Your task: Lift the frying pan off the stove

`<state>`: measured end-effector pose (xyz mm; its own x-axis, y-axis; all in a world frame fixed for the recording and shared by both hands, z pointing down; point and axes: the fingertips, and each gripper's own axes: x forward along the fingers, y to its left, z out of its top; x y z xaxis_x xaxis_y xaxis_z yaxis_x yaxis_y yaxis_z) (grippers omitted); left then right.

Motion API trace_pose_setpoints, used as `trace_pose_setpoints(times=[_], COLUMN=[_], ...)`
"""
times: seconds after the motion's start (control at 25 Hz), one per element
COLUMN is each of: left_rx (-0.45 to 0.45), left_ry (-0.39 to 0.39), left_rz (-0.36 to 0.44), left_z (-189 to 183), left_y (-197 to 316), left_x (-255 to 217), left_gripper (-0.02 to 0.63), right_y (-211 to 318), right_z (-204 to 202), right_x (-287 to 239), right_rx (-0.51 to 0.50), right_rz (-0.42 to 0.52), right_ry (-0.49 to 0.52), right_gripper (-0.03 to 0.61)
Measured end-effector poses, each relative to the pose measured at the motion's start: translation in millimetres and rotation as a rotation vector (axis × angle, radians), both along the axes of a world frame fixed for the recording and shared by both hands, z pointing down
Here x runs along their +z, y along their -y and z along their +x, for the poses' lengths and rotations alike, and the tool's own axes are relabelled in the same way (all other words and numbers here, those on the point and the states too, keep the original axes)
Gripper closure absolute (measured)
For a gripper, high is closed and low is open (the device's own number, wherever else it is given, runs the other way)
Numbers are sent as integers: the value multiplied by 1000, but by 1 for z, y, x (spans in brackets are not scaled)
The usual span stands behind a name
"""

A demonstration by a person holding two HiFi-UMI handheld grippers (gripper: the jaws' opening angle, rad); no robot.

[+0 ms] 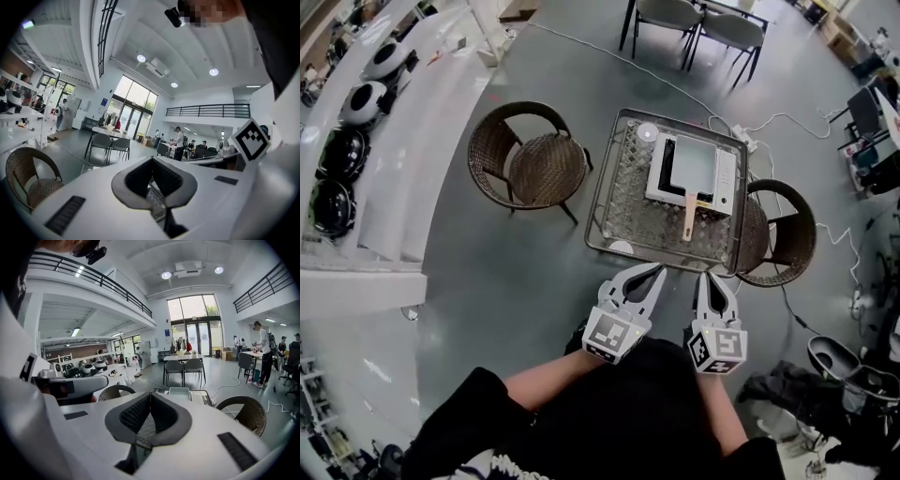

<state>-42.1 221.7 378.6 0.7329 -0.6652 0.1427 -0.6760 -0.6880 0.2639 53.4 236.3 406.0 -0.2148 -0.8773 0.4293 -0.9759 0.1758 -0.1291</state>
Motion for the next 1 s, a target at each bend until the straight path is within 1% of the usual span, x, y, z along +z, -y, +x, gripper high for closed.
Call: trace_pose_setpoints(times=[0.16,0.28,0.48,0.68,0.76,0.84,0.92,1.0], left_rx=[63,72,62,44,35,15,-7,-18], left_ry=[-14,-7,12,30,36,23,25,34], left_rz=[13,12,-5,-2,14,22,15,9], left_z=[6,6,6,14,19,22,26,35], left_y=[17,31,57,82,95,113,132,145], left_x=[3,8,21,27,27,25,25,28], left_gripper=[600,600,600,600,600,600,600,600], right_y=[15,26,56,99,112,127,141,151], right_z=[3,6,12,27,32,34,37,43], right_x=[8,14,26,37,41,44,51,63], right_rx=[30,32,13,-18,-32,-56,-67,-56], right_rz=[-47,-60,-29,-14,5,21,9,-19], right_ry=[-44,-51,-16,-34,-2,35,43,40], right_gripper=[548,548,548,548,548,548,548,547])
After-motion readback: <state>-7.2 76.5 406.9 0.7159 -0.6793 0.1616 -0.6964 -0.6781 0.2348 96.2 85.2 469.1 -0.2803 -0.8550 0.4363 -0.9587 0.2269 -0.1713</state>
